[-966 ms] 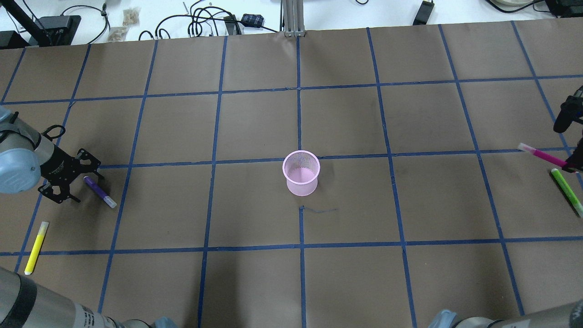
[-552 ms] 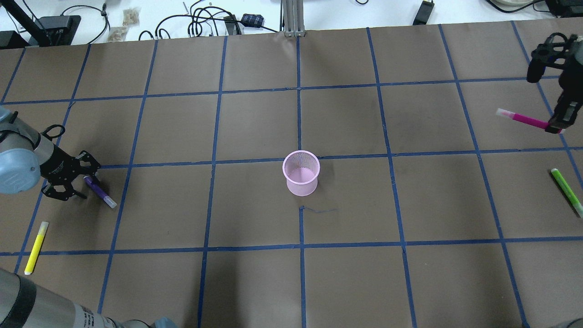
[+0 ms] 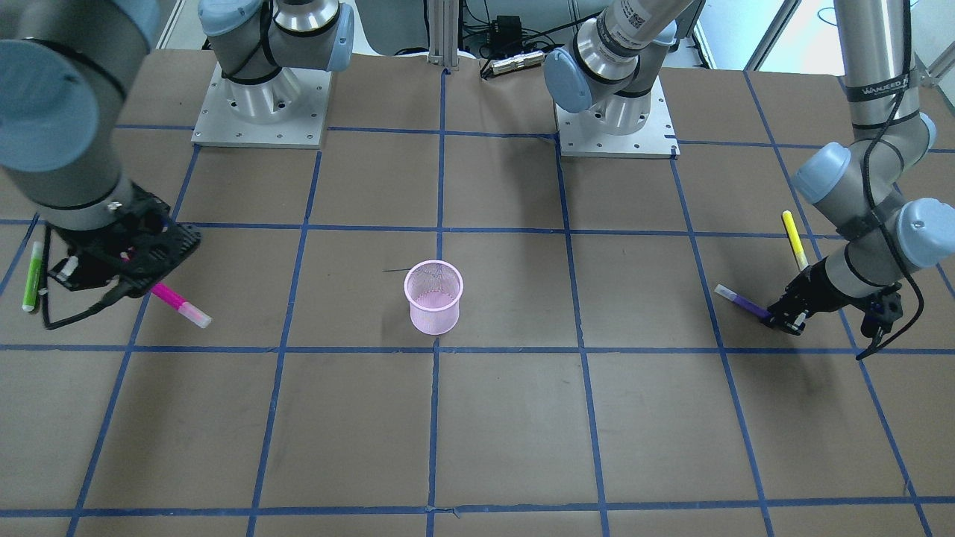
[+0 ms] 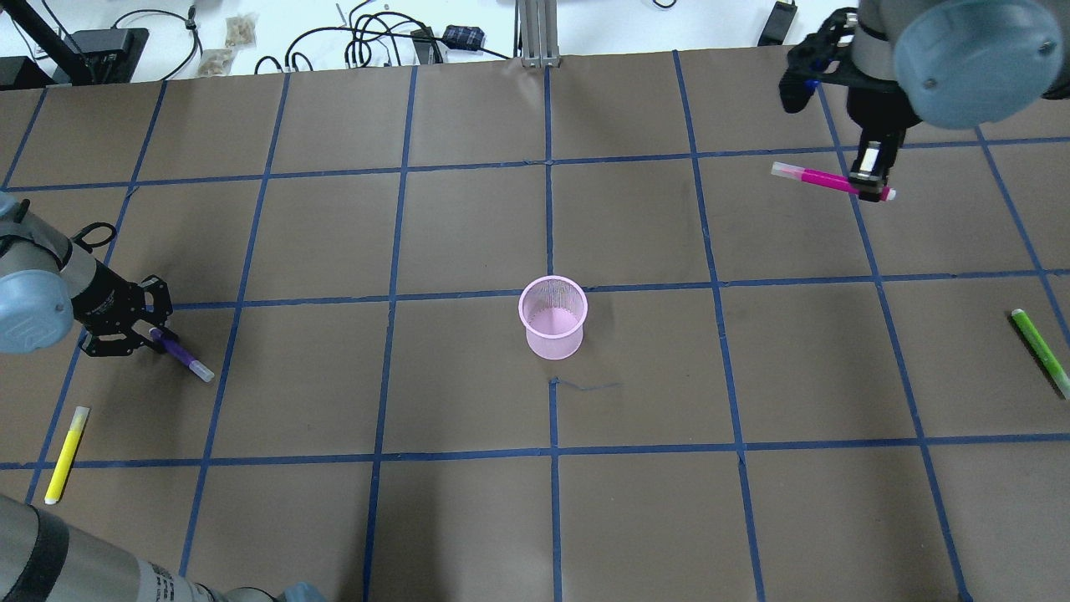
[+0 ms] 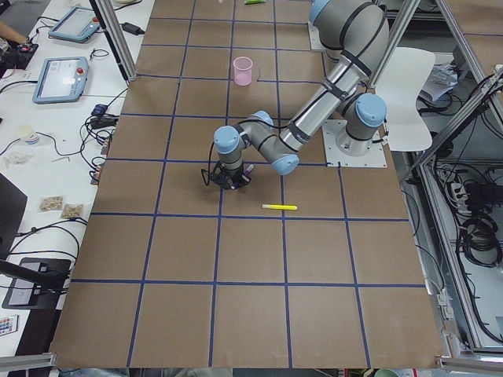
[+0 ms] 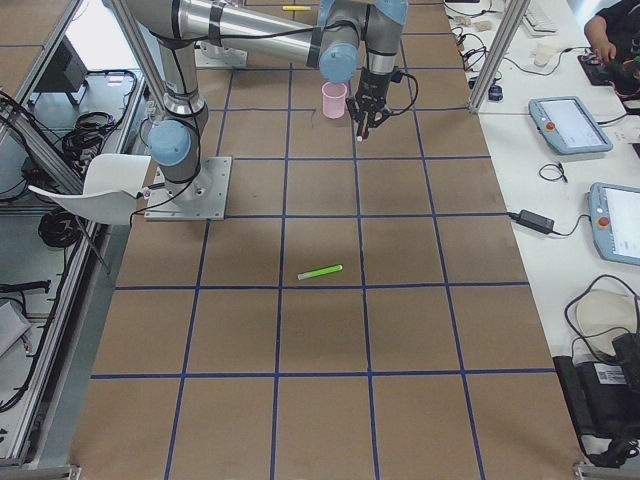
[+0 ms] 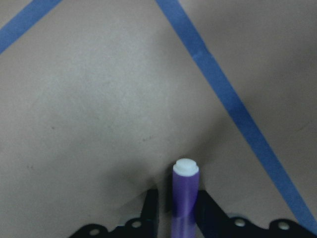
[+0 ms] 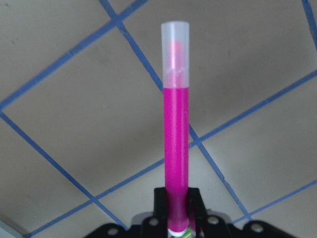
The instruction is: Insert purple and pink pens into pink cup
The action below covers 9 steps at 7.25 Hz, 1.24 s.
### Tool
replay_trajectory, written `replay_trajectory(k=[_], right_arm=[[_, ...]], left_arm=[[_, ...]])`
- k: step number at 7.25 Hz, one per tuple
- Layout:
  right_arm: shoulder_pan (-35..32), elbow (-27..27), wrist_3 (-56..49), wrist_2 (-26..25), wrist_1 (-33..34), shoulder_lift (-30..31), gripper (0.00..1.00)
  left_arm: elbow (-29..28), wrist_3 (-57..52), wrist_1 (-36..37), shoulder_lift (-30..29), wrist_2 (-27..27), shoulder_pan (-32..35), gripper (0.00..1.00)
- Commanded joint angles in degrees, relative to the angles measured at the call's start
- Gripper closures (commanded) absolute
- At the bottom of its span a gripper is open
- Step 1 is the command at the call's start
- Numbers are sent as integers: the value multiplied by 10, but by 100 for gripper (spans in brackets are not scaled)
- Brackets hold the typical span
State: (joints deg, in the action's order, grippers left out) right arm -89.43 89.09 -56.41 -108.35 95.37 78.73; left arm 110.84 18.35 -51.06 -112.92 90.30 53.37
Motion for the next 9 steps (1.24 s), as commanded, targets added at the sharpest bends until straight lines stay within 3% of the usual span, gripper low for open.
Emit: replay_trajectory(k=[1,3,4,6,8,9], right_arm=[[-102,2,89,-24,-6,-8,100],[-149,0,117,-50,-45,-14,100],[-189,-2,125,-87,-50,-35,100],[-266,-4,155,-128,-48,-77,100],[-293,-3,173,-129,-49,-89,100],[-316,-4,176,-130,-48,-101,100]], left_arm=[[-16,-1,-6,10,1,9,69],[-16,-1,-13,24,2,16,69],[-17,-3,-15,19,3,13,69],[-12,-16,-25,11,7,6,61],[-13,-17,-25,-2,5,6,46],[-12,-17,-25,-3,4,6,46]])
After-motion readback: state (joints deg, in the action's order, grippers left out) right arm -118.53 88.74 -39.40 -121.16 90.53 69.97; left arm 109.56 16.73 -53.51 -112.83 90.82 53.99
